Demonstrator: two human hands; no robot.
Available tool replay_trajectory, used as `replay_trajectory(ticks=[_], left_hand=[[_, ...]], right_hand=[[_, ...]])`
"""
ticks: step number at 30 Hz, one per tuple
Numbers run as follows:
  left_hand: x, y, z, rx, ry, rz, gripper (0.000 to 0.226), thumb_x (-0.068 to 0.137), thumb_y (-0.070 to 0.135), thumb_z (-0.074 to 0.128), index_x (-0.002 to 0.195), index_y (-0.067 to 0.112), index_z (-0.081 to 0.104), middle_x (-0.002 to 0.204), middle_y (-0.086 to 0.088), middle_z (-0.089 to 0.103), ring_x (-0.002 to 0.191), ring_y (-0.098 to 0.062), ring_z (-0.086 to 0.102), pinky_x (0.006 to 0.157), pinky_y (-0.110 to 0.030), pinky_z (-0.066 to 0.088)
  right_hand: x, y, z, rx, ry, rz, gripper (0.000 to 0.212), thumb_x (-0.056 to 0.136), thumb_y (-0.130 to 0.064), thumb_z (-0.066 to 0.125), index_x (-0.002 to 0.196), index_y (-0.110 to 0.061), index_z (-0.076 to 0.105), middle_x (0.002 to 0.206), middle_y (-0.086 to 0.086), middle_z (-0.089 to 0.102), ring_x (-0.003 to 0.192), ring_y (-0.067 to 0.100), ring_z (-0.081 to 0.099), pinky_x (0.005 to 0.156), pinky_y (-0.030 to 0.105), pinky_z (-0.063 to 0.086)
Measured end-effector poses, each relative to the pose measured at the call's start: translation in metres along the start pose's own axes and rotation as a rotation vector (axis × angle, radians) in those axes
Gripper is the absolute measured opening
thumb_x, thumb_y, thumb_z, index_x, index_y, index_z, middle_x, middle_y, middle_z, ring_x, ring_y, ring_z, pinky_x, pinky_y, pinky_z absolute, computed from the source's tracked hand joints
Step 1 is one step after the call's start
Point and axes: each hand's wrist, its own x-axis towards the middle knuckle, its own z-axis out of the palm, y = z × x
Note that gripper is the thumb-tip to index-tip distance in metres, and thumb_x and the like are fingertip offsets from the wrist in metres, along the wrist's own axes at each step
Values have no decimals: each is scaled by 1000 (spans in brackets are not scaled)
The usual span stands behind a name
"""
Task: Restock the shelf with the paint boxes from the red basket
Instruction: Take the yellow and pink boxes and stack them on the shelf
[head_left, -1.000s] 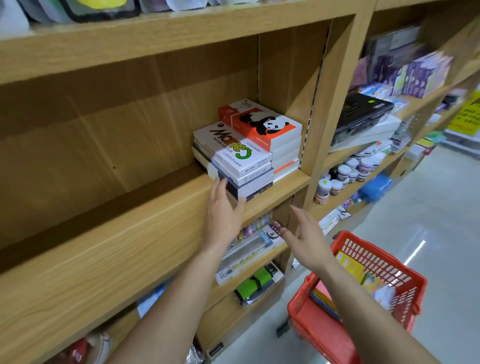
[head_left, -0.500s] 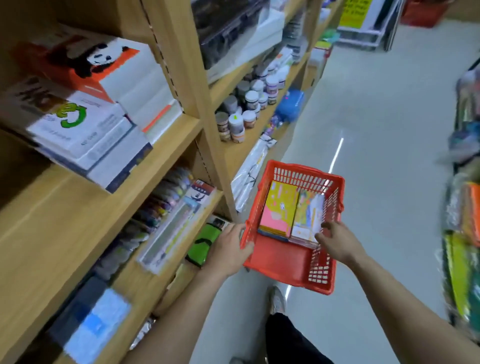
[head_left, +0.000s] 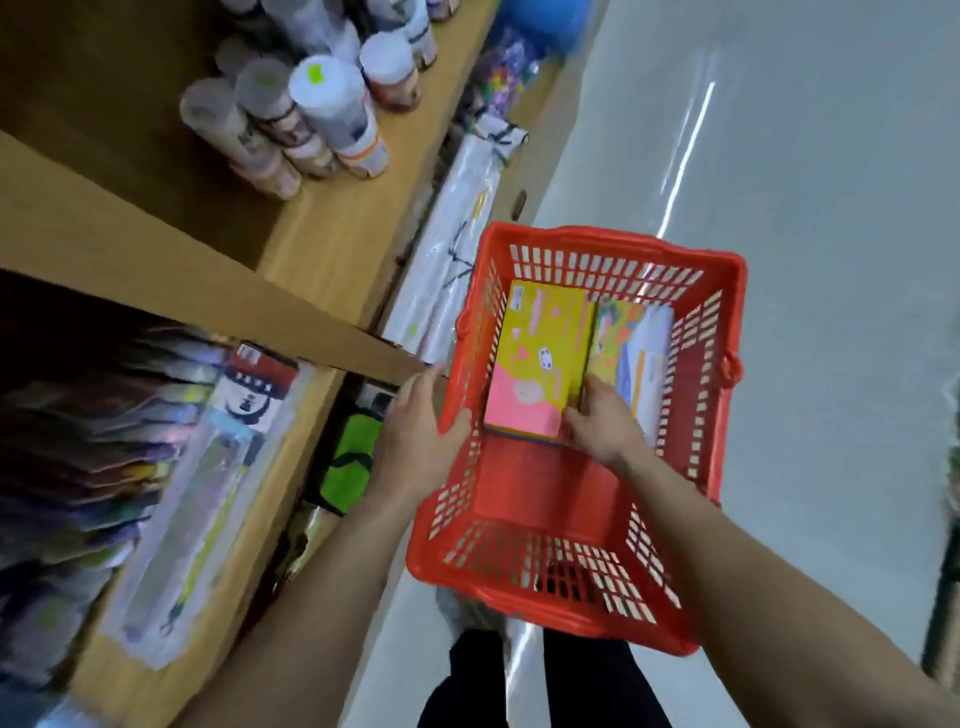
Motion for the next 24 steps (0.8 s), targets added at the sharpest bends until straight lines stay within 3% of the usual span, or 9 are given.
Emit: replay_trajectory(ticks=[4,8,10,13,16,19,21,24], left_hand=[[22,-21,26,-91,-19,64,60,94,28,65,150,19,46,143,-5,57,128,-25,58,105,-47,49],[31,-35,46,-201,25,74,51,96,31,52,142,47,38,143,4,61,127,-19,61,105,-45,50],[35,-40,51,-257,39,68,49,98,28,48,138,52,36,138,13,60,125,-9,61,105,-40,50],[41,-44,54,-299,61,82,49,99,26,47,135,59,38,134,28,57,123,5,58,101,-30,50],[41,-45,55,-311,83,123,54,99,26,47,134,66,35,137,20,59,126,0,58,102,-31,50],[39,-45,57,-311,91,152,55,100,26,47,133,67,34,139,17,58,127,-1,57,103,-28,49],[39,-46,56,-317,94,159,56,100,24,47,134,66,35,139,20,57,127,-1,57,103,-28,48],[39,-46,56,-323,89,153,58,100,22,48,136,65,35,140,22,56,128,-4,57,104,-30,48]], right_hand=[[43,-2,17,25,159,-83,63,87,-15,69,143,5,48,135,29,57,128,44,52,107,47,39],[91,-15,0,-39,331,-150,68,82,-30,59,141,3,49,137,28,57,127,45,50,107,49,37],[113,-18,-8,-125,372,-146,66,83,-37,58,137,1,53,133,26,59,124,44,52,103,48,39],[128,-17,-8,-230,414,-122,65,86,-48,57,133,-3,57,129,22,60,121,42,53,101,49,41],[123,-12,7,-279,450,-131,73,87,-51,58,143,-5,49,141,18,56,131,40,47,107,51,37],[109,-9,29,-324,428,-117,84,94,-53,54,159,-7,30,159,14,45,153,34,25,120,52,22],[100,-9,39,-323,401,-109,89,95,-56,51,162,-6,21,164,12,38,158,33,14,124,53,15],[89,-11,47,-317,373,-82,90,92,-55,52,158,0,25,160,16,44,157,37,14,123,53,14]])
